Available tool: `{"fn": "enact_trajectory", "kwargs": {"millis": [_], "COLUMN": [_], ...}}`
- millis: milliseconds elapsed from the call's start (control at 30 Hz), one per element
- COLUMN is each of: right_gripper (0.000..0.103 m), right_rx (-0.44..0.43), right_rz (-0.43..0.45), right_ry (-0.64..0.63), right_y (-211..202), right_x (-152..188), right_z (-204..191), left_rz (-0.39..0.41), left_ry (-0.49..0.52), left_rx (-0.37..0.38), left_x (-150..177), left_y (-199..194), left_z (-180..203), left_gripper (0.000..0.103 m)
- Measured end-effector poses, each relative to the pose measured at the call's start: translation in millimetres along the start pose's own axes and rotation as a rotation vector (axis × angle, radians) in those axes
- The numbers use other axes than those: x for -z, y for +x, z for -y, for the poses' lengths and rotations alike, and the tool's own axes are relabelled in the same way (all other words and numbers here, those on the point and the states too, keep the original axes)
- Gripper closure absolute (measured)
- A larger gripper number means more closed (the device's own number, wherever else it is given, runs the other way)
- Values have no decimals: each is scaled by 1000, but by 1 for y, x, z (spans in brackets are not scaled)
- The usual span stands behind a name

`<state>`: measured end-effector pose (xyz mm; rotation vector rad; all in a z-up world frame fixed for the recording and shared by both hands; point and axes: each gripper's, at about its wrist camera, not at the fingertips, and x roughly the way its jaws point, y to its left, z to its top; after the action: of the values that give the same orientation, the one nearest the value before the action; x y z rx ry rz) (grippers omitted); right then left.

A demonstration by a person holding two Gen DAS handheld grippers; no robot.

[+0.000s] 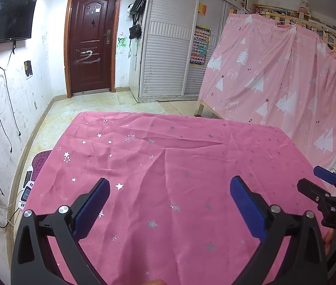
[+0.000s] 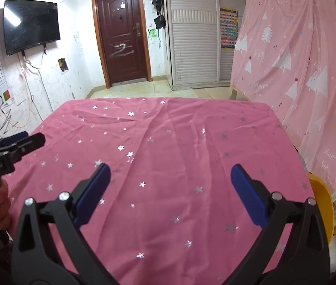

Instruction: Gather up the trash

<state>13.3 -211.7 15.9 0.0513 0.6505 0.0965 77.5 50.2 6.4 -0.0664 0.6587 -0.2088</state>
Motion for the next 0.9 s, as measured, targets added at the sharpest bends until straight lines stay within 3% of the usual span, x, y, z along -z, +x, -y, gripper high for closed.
{"fn": "enact_trajectory", "kwargs": {"millis": [900], "right_gripper": [6], "right_rx": [0], "right_rz": [-4], "right_ry": [-4], "right_y": [1], "right_x": [2], "right_z": [-2], "left_rz": [4], "left_ry": [12], "left_rx": [2], "left_x": [3], "left_y": [-1], "left_z": [5], "left_gripper": [8]}}
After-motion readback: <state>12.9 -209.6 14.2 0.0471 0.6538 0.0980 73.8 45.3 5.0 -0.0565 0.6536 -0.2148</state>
